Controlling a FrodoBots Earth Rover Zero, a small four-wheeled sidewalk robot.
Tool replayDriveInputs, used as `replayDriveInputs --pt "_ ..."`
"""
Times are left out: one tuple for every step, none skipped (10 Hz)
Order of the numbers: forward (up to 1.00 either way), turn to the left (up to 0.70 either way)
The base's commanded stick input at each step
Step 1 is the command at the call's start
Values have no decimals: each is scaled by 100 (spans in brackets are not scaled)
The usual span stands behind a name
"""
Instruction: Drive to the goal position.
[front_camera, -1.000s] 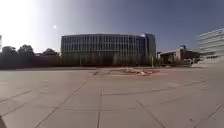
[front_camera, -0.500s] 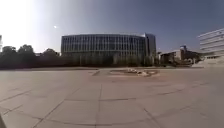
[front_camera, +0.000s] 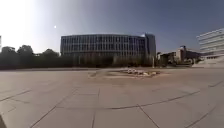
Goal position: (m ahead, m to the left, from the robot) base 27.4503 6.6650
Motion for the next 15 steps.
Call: replayDriveInputs --pt "70 0" --pt "70 0" --pt "70 0" --pt "70 0" --pt "70 0" --pt "70 0" --pt "70 0" --pt "70 0" --pt "70 0" --pt "70 0" --pt "70 0" --pt "70 0" --pt "70 0" --pt "70 0" --pt "70 0"
